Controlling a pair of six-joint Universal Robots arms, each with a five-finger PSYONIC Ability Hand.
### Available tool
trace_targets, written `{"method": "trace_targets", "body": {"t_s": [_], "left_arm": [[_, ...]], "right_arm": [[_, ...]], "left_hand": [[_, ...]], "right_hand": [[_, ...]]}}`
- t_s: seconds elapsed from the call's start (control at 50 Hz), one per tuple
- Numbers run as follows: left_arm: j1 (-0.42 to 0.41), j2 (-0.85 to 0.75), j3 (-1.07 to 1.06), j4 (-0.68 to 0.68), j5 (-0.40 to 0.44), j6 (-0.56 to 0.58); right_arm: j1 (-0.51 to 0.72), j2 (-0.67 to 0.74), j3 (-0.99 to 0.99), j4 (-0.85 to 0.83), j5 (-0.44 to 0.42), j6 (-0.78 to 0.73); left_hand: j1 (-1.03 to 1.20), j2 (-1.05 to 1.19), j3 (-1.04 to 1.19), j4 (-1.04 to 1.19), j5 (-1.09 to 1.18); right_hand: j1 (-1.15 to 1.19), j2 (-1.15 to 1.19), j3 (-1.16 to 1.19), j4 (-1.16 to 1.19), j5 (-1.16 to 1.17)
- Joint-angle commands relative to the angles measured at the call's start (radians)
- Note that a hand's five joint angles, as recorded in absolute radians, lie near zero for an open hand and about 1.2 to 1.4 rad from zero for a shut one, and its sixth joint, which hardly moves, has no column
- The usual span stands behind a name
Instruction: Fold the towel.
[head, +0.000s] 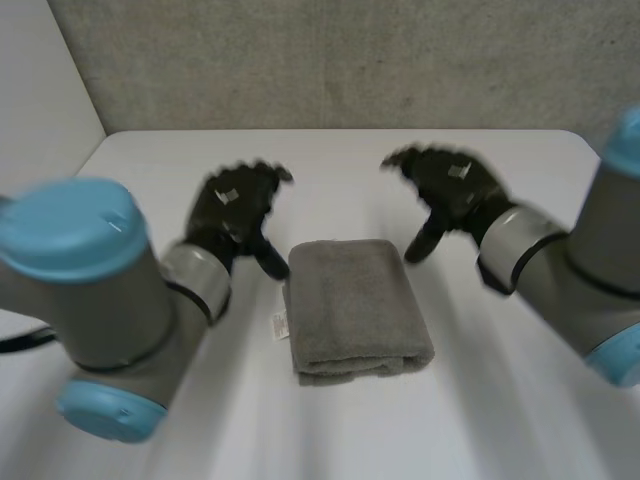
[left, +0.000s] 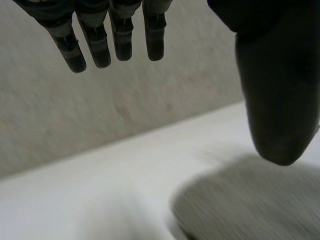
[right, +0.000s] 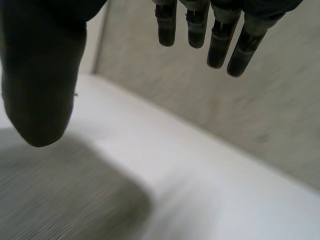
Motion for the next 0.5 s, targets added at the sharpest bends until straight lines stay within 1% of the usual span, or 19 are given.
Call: {"method": "trace_targets", "body": {"t_s": [0.02, 0.04, 0.06, 0.08, 0.12, 0.22, 0.5], "left_arm": [[0.099, 0.104, 0.194, -0.194, -0.011, 0.077], [0.099, 0.104, 0.195, -0.194, -0.011, 0.077], [0.107, 0.103, 0.237, -0.225, -0.013, 0.073], [0.107, 0.103, 0.238, -0.225, -0.013, 0.073], [0.119, 0.103, 0.271, -0.269, -0.022, 0.064], [0.148, 0.100, 0.258, -0.286, -0.025, 0.056], [0.157, 0.087, 0.249, -0.289, -0.027, 0.053]], "right_arm": [[-0.011, -0.094, -0.090, 0.030, 0.199, -0.003], [-0.013, -0.101, -0.107, 0.037, 0.231, -0.005], [-0.014, -0.103, -0.127, 0.046, 0.235, -0.006], [-0.014, -0.103, -0.127, 0.047, 0.235, -0.006], [-0.035, -0.098, -0.142, 0.062, 0.203, -0.005], [-0.062, -0.083, -0.142, 0.091, 0.169, 0.004], [-0.069, -0.084, -0.147, 0.102, 0.172, 0.006]], "left_hand": [[-0.083, -0.064, -0.058, -0.066, -0.051], [-0.083, -0.064, -0.058, -0.066, -0.051], [-0.083, -0.064, -0.058, -0.066, -0.051], [-0.083, -0.064, -0.058, -0.066, -0.051], [-0.083, -0.064, -0.058, -0.066, -0.051], [-0.083, -0.064, -0.058, -0.066, -0.051], [-0.083, -0.064, -0.058, -0.066, -0.051]], "right_hand": [[-0.055, -0.072, -0.053, -0.076, -0.062], [-0.055, -0.072, -0.053, -0.076, -0.062], [-0.055, -0.072, -0.053, -0.076, -0.062], [-0.055, -0.072, -0.053, -0.076, -0.062], [-0.055, -0.072, -0.053, -0.076, -0.062], [-0.055, -0.072, -0.053, -0.076, -0.062], [-0.055, -0.072, -0.053, -0.076, -0.062]]}}
